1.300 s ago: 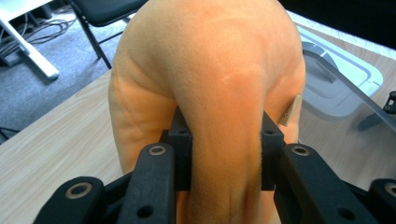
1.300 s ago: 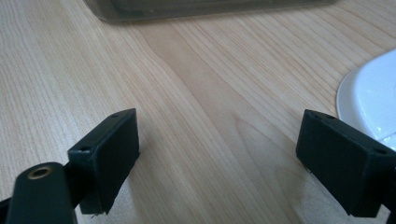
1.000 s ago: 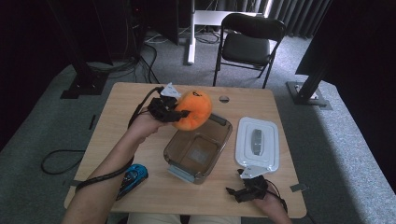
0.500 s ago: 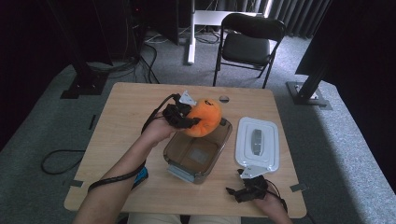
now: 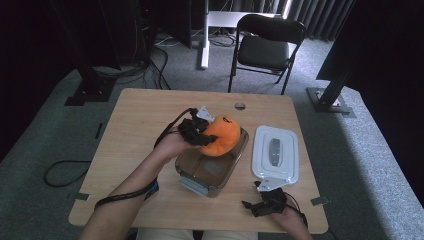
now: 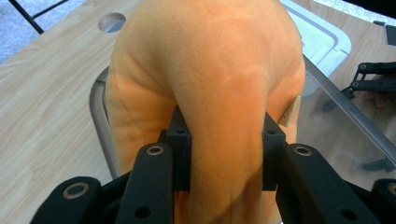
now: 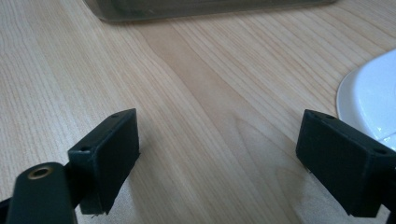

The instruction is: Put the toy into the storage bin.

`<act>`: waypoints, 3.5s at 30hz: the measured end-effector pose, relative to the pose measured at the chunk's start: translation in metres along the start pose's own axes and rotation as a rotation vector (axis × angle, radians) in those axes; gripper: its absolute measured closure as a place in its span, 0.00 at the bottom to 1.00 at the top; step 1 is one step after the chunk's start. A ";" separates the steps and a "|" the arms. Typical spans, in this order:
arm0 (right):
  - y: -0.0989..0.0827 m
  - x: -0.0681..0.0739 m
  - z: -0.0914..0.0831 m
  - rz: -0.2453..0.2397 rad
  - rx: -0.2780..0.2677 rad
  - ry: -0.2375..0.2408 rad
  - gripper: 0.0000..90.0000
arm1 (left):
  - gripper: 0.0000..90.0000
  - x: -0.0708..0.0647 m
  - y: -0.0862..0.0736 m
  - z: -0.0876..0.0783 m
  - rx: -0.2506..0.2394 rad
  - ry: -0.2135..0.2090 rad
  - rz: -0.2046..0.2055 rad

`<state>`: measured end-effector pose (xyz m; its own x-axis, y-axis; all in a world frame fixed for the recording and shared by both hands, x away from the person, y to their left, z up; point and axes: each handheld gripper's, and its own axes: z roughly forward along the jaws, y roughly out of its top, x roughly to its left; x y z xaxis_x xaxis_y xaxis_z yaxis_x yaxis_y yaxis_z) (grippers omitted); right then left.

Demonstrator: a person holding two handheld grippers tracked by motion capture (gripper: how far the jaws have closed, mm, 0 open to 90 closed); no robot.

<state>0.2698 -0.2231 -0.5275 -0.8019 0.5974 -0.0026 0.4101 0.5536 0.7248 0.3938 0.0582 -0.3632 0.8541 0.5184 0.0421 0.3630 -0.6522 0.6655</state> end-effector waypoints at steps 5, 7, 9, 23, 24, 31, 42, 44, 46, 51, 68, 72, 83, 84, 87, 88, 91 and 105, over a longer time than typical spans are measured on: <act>0.000 0.000 0.000 0.000 0.000 0.000 0.14 | 0.74 0.000 -0.001 0.005 0.027 -0.002 0.003; 0.000 0.000 0.000 0.000 0.001 0.000 0.14 | 0.73 -0.001 -0.002 0.008 0.047 -0.003 0.014; 0.000 0.000 0.000 0.000 0.000 0.000 0.14 | 0.73 -0.002 -0.002 0.011 0.063 -0.002 0.023; 0.000 0.000 0.000 0.000 0.001 0.000 0.14 | 0.69 -0.002 -0.006 0.038 0.175 -0.007 0.026; 0.000 0.000 0.000 0.000 0.001 0.000 0.14 | 0.69 -0.003 -0.006 0.040 0.178 -0.007 0.025; 0.000 0.000 0.000 0.001 0.001 0.000 0.14 | 0.64 -0.004 -0.005 0.052 0.232 0.003 0.008; 0.000 0.000 0.000 0.002 0.002 0.000 0.14 | 0.47 -0.009 -0.002 0.061 0.279 -0.011 0.036; 0.000 0.000 0.000 0.002 0.002 0.000 0.14 | 0.45 -0.010 -0.002 0.062 0.283 -0.007 0.041; 0.000 0.000 0.000 0.002 0.002 0.000 0.14 | 0.43 -0.011 -0.002 0.062 0.282 -0.007 0.044; 0.000 0.000 -0.001 0.007 0.002 -0.002 0.14 | 0.33 -0.015 -0.003 0.060 0.301 0.014 0.094; 0.000 0.000 -0.001 0.008 0.001 -0.004 0.14 | 0.11 -0.012 -0.003 0.035 0.218 -0.032 0.044; 0.000 0.000 -0.001 0.008 0.001 -0.004 0.14 | 0.10 -0.010 -0.008 0.031 0.194 -0.074 0.045; -0.001 0.000 -0.001 0.010 0.002 -0.005 0.14 | 0.02 -0.008 -0.018 0.012 0.151 -0.085 0.058; -0.001 0.000 -0.001 0.010 0.001 -0.005 0.14 | 0.02 -0.008 -0.019 0.009 0.146 -0.087 0.063; -0.001 0.000 -0.001 0.009 0.001 -0.005 0.14 | 0.05 -0.007 -0.021 0.000 0.114 -0.096 0.046; -0.001 0.000 -0.001 0.009 0.001 -0.005 0.14 | 0.05 -0.006 -0.021 -0.003 0.105 -0.088 0.040; -0.001 0.000 -0.001 0.009 0.001 -0.005 0.14 | 0.05 -0.004 -0.024 -0.010 0.090 -0.073 0.024; -0.001 0.000 -0.001 0.009 0.002 -0.005 0.14 | 0.05 0.002 -0.051 -0.041 0.052 -0.042 -0.008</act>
<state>0.2689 -0.2236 -0.5274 -0.7959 0.6054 0.0004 0.4181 0.5491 0.7237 0.3613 0.1152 -0.3663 0.8654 0.5011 0.0049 0.3881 -0.6764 0.6259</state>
